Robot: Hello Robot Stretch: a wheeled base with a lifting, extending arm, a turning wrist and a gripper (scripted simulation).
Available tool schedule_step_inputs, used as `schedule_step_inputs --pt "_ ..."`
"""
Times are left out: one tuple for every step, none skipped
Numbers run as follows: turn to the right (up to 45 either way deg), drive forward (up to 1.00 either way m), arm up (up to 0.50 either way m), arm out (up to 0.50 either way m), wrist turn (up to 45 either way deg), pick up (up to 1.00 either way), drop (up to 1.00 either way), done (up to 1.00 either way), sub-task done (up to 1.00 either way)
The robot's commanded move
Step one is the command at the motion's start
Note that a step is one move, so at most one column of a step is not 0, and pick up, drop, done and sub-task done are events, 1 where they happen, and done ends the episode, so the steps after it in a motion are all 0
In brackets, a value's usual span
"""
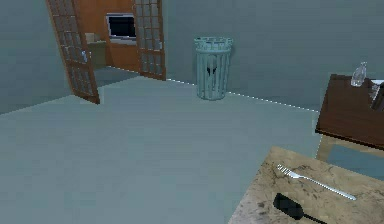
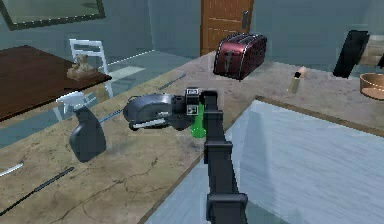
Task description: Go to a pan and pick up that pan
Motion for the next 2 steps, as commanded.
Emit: schedule_step_inputs --pt "0.0 0.0 0.1 0.0 0.0 0.0 0.0 0.0 0.0" --pt "0.0 0.0 0.0 0.0 0.0 0.0 0.0 1.0 0.0"
